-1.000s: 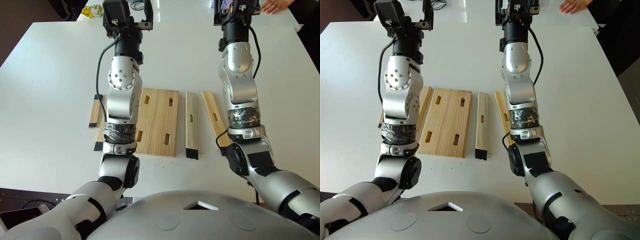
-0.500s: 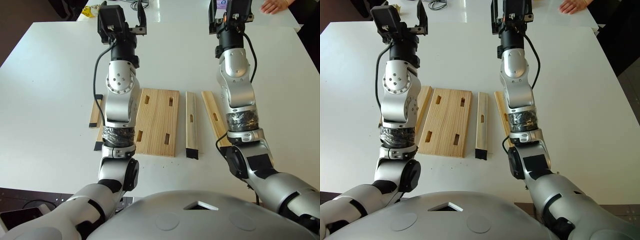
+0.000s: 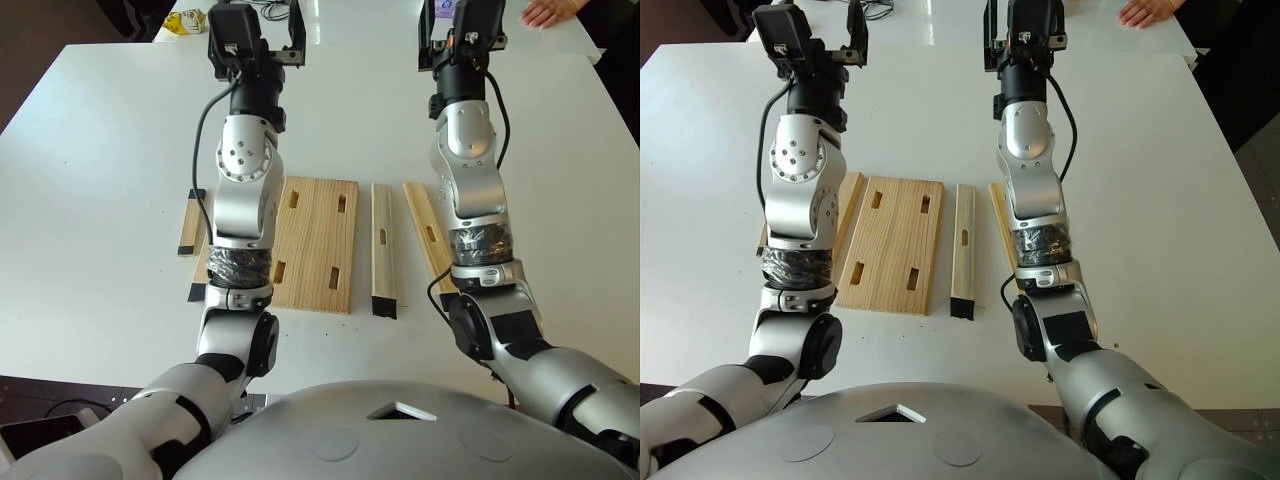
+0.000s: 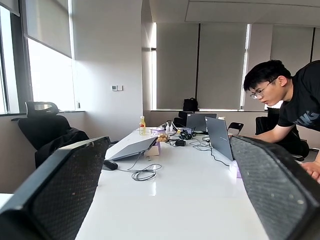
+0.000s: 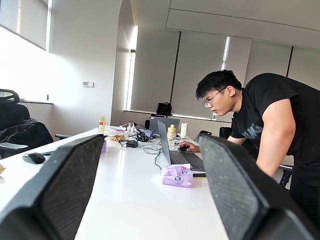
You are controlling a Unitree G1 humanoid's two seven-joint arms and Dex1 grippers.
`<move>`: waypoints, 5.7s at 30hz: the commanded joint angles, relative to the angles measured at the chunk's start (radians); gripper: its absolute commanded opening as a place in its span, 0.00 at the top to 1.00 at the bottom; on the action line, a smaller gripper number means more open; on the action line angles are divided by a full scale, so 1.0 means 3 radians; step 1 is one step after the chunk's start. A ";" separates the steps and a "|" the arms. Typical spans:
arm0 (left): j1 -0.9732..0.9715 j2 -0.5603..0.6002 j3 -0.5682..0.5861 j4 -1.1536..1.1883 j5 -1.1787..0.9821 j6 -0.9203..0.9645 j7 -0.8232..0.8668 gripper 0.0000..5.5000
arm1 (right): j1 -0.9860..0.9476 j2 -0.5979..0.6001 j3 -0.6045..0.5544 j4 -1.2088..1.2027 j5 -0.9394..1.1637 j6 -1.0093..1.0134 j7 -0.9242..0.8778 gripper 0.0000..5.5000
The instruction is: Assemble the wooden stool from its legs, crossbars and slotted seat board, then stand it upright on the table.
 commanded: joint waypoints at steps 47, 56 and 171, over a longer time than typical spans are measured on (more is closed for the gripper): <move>0.0061 0.0349 0.0250 0.0172 -0.0118 -0.0158 -0.0224 0.19 | -0.0216 -0.0016 -0.0101 0.0077 0.0078 -0.0022 -0.0047 0.37; 0.1044 0.1023 0.0884 -0.0908 -0.0650 0.1006 -0.0686 0.19 | -0.0003 -0.0181 -0.0220 -0.0124 -0.0011 0.0095 -0.0079 0.37; 0.0606 0.1311 0.0783 -0.1038 -0.2406 0.1885 -0.2606 0.76 | -0.0254 -0.1035 -0.0452 -0.0567 0.2868 0.2265 0.3303 0.37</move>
